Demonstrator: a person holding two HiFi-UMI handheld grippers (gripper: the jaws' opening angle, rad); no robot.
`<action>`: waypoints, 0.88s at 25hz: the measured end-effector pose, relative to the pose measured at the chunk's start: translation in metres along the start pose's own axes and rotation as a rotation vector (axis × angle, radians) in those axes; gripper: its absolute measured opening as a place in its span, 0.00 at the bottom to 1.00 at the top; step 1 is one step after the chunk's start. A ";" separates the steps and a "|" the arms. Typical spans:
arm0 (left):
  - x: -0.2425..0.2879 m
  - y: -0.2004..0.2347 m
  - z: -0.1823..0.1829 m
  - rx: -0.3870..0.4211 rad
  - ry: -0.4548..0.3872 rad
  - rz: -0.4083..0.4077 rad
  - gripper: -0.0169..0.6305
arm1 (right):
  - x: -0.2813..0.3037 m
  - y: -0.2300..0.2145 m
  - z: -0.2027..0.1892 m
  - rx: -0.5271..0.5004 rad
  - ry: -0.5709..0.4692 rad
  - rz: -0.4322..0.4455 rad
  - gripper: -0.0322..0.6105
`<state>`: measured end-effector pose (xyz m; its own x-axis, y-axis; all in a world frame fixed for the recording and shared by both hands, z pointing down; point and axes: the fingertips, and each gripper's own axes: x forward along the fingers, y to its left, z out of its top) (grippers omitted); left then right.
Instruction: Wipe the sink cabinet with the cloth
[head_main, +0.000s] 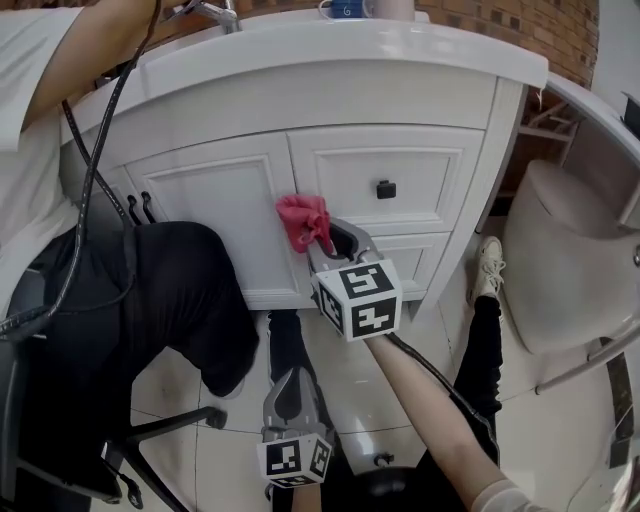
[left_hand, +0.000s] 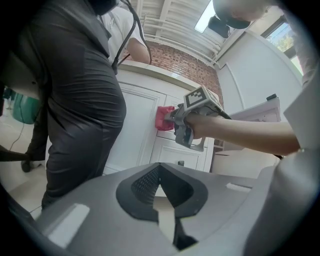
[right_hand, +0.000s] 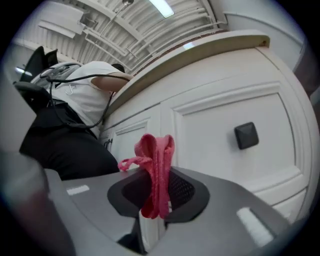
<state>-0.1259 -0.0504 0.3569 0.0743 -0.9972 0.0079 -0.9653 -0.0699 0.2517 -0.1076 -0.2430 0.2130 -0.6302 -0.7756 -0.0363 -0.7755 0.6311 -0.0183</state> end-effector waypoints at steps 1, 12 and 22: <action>0.000 0.002 -0.001 -0.002 0.004 0.000 0.05 | -0.002 -0.013 -0.006 0.025 0.006 -0.032 0.16; 0.005 -0.002 -0.003 0.017 0.009 -0.007 0.05 | -0.072 -0.144 -0.011 0.128 -0.020 -0.260 0.16; 0.006 -0.011 0.003 0.057 0.004 -0.001 0.05 | -0.142 -0.237 -0.010 0.082 -0.012 -0.480 0.16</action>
<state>-0.1157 -0.0558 0.3514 0.0757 -0.9971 0.0117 -0.9780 -0.0720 0.1960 0.1654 -0.2822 0.2324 -0.2014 -0.9794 -0.0157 -0.9727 0.2019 -0.1147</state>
